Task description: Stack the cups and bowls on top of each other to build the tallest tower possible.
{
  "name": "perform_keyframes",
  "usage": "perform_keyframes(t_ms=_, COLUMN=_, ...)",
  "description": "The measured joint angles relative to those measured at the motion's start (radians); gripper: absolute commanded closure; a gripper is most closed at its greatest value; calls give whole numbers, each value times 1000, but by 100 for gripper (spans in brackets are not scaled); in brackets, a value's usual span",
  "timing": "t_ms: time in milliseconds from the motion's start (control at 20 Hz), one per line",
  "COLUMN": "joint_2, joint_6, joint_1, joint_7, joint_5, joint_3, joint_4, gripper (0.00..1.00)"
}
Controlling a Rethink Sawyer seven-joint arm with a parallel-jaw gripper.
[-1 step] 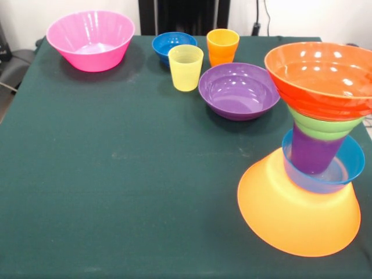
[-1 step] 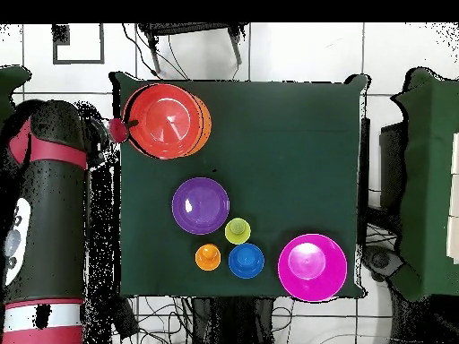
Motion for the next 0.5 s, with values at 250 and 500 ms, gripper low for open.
perform_keyframes(t_ms=250, joint_2=-4, joint_6=0, joint_1=1, joint_7=0, joint_5=0, joint_3=0, joint_4=3, gripper=100)
perform_keyframes(t_ms=500, joint_2=-8, joint_6=0, joint_1=1, joint_7=0, joint_5=0, joint_3=0, joint_4=3, gripper=100)
